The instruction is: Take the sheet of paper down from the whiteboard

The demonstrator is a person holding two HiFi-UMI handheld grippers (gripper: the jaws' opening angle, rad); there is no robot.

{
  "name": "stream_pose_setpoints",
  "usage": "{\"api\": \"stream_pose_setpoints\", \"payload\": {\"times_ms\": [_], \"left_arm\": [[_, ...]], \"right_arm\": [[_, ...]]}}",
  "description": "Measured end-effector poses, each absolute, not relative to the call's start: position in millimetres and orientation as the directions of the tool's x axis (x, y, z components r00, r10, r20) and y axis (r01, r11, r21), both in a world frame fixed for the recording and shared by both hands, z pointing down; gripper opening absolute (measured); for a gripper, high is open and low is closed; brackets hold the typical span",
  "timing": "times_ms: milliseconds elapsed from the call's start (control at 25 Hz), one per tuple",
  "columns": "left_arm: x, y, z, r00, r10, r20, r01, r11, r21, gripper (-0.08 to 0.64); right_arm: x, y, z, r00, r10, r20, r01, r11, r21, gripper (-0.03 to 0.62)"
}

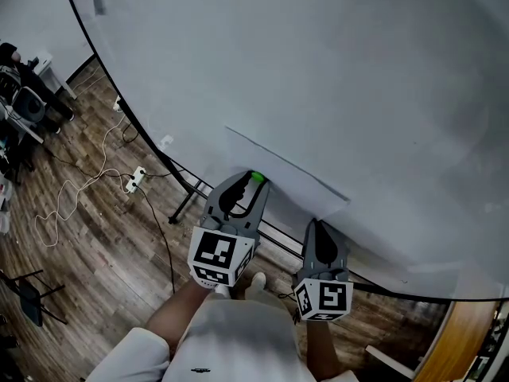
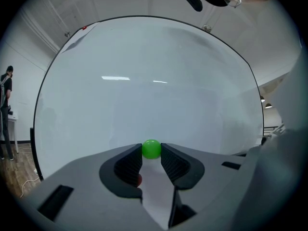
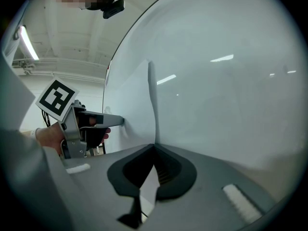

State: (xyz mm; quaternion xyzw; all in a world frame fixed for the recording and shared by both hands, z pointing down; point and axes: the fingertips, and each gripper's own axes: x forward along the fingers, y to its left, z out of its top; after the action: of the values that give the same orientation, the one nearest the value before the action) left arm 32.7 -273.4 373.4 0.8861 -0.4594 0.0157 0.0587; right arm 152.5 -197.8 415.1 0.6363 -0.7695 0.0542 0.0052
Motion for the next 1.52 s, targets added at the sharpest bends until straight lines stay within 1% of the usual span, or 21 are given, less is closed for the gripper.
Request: {"api": "stream_pose_setpoints", "payload": {"times_ms": [240,760,1120,1520], "left_arm": [[29,-274,373,0.586,-0.806,0.089,-0.809,-0.574,0.128,0.126],[19,-258,375,0.58,-0.808,0.107,-0.814,-0.569,0.118,0.126],[-7,-234,380,0.558,-0.822,0.115,-0.829,-0.545,0.126,0.126],[-52,-196,391,0.53,-0.838,0.13,-0.846,-0.51,0.157,0.126]], "right_arm": [[149,-199,414,-0.189,-0.978,0.084,-0.981,0.184,-0.069,0.011],[145,-195,407,-0.203,-0.977,0.064,-0.977,0.198,-0.078,0.011],[122,-179,405,-0.248,-0.967,0.056,-0.966,0.243,-0.082,0.011],[83,-150,403,-0.32,-0.945,0.062,-0.945,0.314,-0.093,0.009]]}}
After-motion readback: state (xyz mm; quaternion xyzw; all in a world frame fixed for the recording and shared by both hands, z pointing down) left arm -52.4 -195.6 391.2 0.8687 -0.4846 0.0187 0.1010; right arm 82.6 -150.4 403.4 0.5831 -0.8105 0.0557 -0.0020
